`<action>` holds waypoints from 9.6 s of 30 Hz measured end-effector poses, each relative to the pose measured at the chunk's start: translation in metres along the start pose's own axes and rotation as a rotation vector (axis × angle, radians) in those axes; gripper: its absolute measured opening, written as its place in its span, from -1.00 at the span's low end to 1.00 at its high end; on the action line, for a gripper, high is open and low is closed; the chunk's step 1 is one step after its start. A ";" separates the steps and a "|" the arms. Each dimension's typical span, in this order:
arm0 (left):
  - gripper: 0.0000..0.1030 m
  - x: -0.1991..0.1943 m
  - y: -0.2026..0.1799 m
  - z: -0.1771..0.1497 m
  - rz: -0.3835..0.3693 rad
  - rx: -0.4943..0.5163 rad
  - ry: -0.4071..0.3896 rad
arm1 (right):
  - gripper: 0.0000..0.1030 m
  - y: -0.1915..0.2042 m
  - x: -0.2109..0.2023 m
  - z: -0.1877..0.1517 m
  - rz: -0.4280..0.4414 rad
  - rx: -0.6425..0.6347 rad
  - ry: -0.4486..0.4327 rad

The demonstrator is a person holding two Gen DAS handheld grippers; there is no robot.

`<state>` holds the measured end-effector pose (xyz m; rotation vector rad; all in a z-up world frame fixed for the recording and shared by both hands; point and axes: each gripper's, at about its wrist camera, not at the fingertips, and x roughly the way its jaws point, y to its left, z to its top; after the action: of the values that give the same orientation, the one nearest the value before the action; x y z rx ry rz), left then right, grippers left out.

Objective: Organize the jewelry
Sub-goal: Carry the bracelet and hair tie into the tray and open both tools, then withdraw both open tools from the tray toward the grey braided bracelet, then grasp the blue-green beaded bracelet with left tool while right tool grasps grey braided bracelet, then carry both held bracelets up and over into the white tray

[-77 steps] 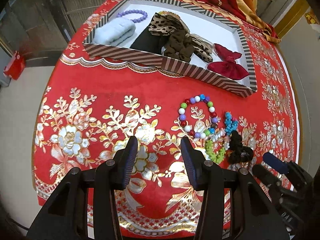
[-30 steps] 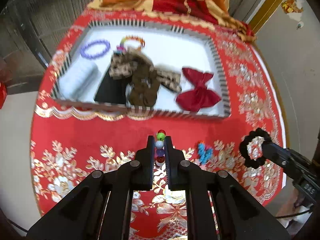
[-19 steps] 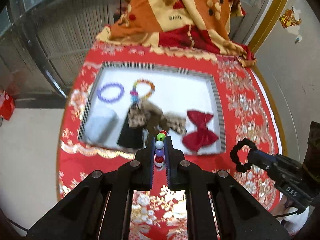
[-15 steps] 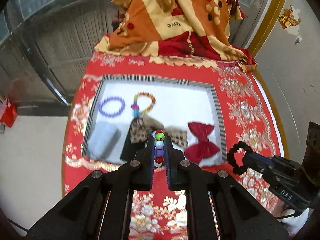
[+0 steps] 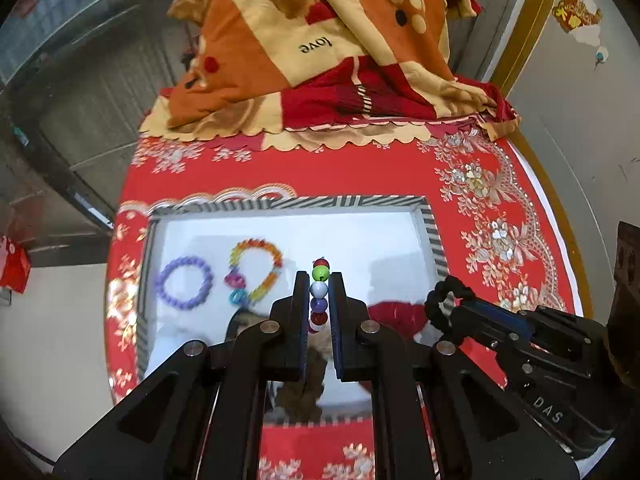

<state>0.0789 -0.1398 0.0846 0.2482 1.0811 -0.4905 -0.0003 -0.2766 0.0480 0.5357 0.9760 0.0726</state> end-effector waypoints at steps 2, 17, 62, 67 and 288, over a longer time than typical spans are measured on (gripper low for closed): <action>-0.84 0.013 -0.002 0.008 -0.012 0.004 0.017 | -0.79 -0.005 0.010 0.006 -0.013 0.011 0.010; -0.84 0.104 0.045 0.008 0.027 -0.080 0.165 | -0.79 -0.030 0.090 0.037 -0.114 0.017 0.110; -0.28 -0.012 0.008 -0.094 0.096 -0.126 0.034 | -0.21 0.008 -0.045 -0.066 -0.076 -0.022 -0.023; -0.28 -0.032 -0.003 -0.115 0.091 -0.141 0.014 | -0.21 0.017 -0.069 -0.087 -0.087 -0.047 -0.038; -0.84 0.002 0.082 0.016 -0.002 -0.160 0.005 | -0.87 0.034 0.058 -0.002 -0.131 -0.253 0.131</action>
<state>0.1331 -0.0759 0.0870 0.1070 1.1194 -0.4029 0.0371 -0.2293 0.0177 0.2360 1.1090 0.1134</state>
